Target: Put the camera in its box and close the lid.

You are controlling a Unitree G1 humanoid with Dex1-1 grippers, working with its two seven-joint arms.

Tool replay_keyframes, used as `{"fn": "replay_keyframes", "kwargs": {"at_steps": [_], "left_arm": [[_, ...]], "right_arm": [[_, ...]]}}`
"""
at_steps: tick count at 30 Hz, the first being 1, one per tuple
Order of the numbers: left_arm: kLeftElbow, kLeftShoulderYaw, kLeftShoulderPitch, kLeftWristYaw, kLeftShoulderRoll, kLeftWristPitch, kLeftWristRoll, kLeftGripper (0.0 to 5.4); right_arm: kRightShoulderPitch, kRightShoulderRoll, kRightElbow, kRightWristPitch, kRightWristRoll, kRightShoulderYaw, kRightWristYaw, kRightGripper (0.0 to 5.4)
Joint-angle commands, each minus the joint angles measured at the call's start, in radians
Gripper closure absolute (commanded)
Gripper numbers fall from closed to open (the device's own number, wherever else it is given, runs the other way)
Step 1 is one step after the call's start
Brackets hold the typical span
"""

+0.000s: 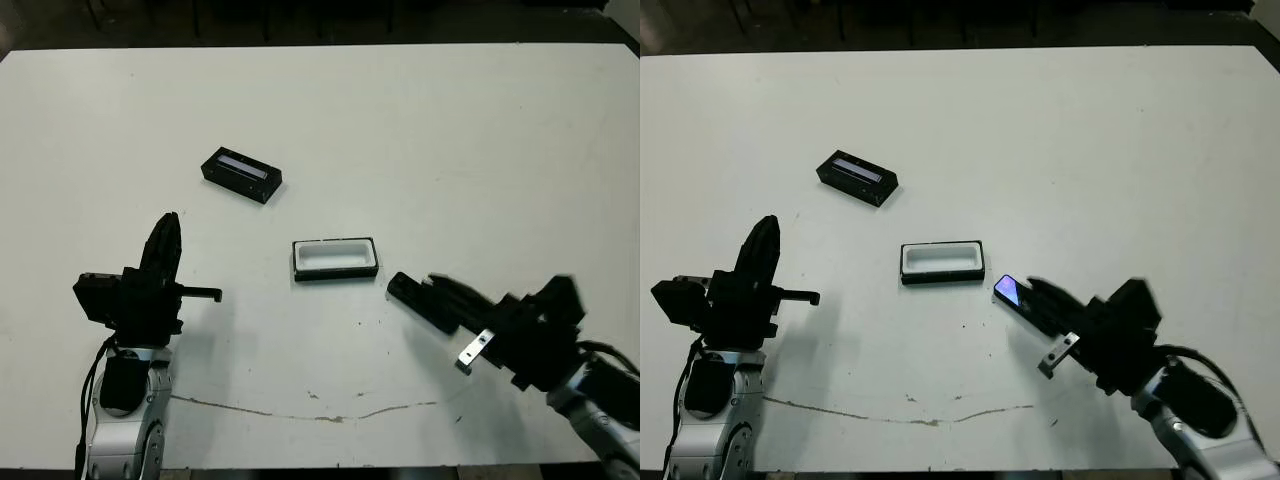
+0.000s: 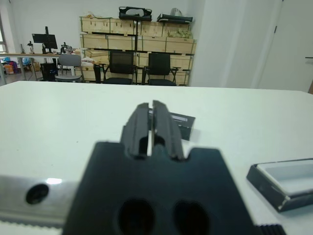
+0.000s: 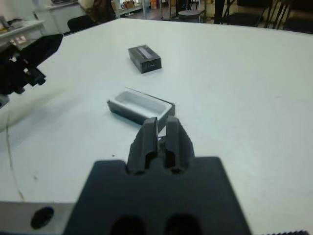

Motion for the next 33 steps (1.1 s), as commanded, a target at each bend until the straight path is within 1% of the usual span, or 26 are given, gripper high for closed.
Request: {"fn": "replay_keyframes", "kwargs": {"at_steps": [1,2,4,8,12,14,16,21,23,25,27,29,33], "left_arm": [[0.007,0.003,0.018,-0.002,0.005,0.014,0.003,5.40],[0.008,0.003,0.018,-0.003,0.005,0.013,0.002,5.40],[0.009,0.003,0.018,-0.003,0.005,0.013,0.000,5.40],[0.003,0.002,0.020,0.002,0.003,0.019,0.004,5.40],[0.001,0.001,0.022,0.003,0.002,0.018,0.004,5.40],[0.001,0.001,0.023,0.002,0.002,0.017,0.003,5.40],[0.000,0.000,0.023,0.003,0.002,0.019,0.005,5.40],[-0.004,0.000,0.024,0.005,0.002,0.024,0.006,5.40],[-0.008,0.000,0.025,0.006,0.001,0.029,0.004,5.40],[-0.006,0.001,0.024,0.002,0.003,0.027,0.001,5.40],[-0.005,0.002,0.023,0.002,0.004,0.024,0.003,5.40],[-0.007,0.002,0.023,0.005,0.004,0.024,0.007,5.40],[-0.013,0.002,0.025,0.003,0.006,0.031,0.004,5.40]], "right_arm": [[-0.050,-0.077,0.053,0.011,0.032,-0.035,0.081,4.94],[-0.066,-0.084,0.080,-0.021,0.026,-0.033,0.116,4.77],[-0.093,-0.093,0.125,-0.049,0.026,-0.024,0.166,4.44],[-0.127,-0.110,0.184,-0.067,0.004,0.007,0.229,3.72],[-0.142,-0.130,0.222,-0.085,-0.037,0.044,0.272,3.03],[-0.147,-0.127,0.256,-0.132,-0.065,0.064,0.304,2.66],[-0.152,-0.127,0.273,-0.135,-0.072,0.075,0.316,2.29],[-0.148,-0.150,0.245,-0.102,-0.093,0.088,0.304,1.44],[-0.145,-0.148,0.254,-0.096,-0.093,0.095,0.305,1.10],[-0.141,-0.139,0.277,-0.114,-0.103,0.102,0.312,0.74],[-0.135,-0.136,0.293,-0.139,-0.129,0.112,0.310,0.38],[-0.125,-0.133,0.296,-0.125,-0.136,0.115,0.297,0.05],[-0.108,-0.123,0.315,-0.119,-0.131,0.120,0.296,0.02]]}}
